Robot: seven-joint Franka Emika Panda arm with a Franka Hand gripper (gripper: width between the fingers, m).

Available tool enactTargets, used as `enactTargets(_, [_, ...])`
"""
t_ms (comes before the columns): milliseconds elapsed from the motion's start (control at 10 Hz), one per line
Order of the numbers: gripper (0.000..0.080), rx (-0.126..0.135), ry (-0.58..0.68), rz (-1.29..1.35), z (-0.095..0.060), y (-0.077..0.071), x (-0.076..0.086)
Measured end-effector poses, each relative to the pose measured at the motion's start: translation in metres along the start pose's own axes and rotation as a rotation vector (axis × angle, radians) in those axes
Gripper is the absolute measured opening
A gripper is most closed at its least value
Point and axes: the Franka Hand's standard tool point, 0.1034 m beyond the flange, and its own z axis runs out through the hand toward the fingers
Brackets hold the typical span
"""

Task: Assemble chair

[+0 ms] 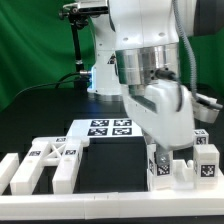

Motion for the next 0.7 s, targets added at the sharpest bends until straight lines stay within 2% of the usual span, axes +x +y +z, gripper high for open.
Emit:
enactTargets(300, [0.0286,-0.001,0.0,-0.043,0.0001,0.0002,-0.0003])
enactTargets(400, [0.0286,-0.029,0.0,-0.22,0.0016,0.0044,-0.0013])
enactTargets(600, [0.0539,-0.04,-0.016,-0.663,0.0,0.005,-0.0027])
enactTargets(700, [0.0615,-0.054,-0.027,-0.786,0.0002,0.0074,-0.0067])
